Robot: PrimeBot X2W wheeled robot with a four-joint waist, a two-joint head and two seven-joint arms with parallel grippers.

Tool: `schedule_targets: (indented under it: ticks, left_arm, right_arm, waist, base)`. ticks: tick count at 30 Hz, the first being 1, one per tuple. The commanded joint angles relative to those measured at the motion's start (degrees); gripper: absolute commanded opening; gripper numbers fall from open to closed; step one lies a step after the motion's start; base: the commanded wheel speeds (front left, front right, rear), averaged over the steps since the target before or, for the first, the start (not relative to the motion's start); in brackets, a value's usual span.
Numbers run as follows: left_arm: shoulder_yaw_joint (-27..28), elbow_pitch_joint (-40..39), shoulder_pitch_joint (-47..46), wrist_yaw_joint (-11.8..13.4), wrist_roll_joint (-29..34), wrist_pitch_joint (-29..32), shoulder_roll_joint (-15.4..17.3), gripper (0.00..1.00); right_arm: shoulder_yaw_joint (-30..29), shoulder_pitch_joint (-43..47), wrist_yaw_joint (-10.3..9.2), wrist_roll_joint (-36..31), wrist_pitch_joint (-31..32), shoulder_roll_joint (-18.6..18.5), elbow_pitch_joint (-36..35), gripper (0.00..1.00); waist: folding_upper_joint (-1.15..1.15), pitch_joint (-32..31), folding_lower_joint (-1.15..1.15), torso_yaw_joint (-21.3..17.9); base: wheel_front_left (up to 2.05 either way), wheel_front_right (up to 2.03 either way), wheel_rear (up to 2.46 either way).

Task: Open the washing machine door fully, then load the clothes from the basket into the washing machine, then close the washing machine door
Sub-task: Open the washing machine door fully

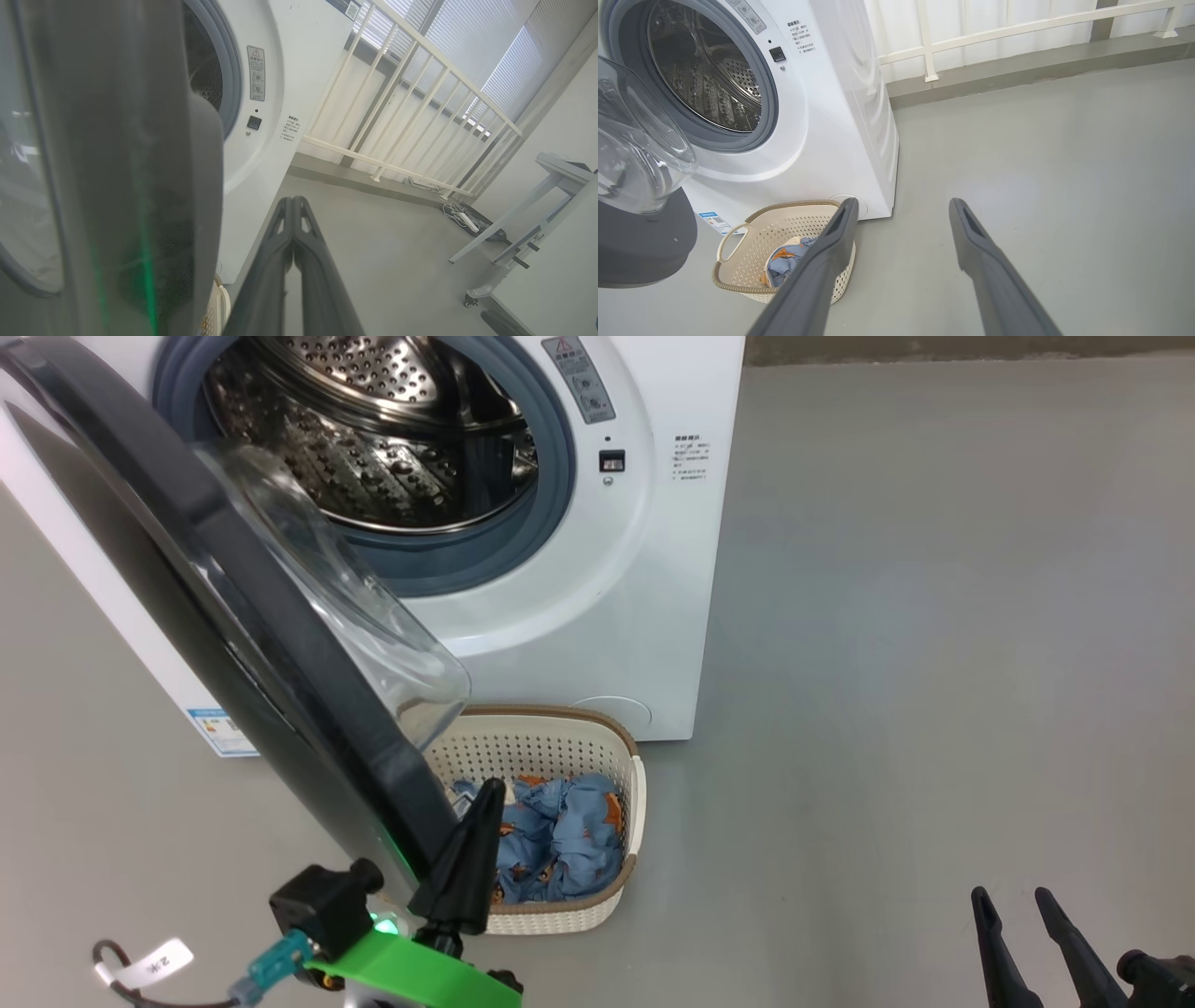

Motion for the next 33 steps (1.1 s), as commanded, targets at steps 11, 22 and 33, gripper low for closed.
schedule_targets:
  ticks: [11, 22, 33]
  left_arm:
    - [5.75, 2.5, -3.62, -0.1, -0.87, -0.32, 0.11, 0.0]
    - [8.78, 3.03, -2.92, -0.1, -0.6, -0.32, 0.09, 0.0]
    - [10.76, 5.02, -2.52, -0.1, -0.17, -0.32, 0.49, 0.0]
  right_arm:
    - [0.75, -1.1, 0.17, -0.06, -0.7, -0.65, -1.83, 1.0]
    - [1.24, -2.15, 0.17, -0.44, -0.7, -0.52, -1.88, 1.0]
    - [1.54, -2.75, 0.17, -0.51, -0.7, -0.54, -1.78, 1.0]
  waist:
    - [0.0, 1.05, 0.0, 0.45]
    - [0.0, 1.83, 0.0, 2.14]
    - [0.0, 2.25, 0.0, 3.17]
  base:
    - [0.0, 0.0, 0.0]
    - [0.0, 0.0, 0.0]
    - [0.0, 0.0, 0.0]
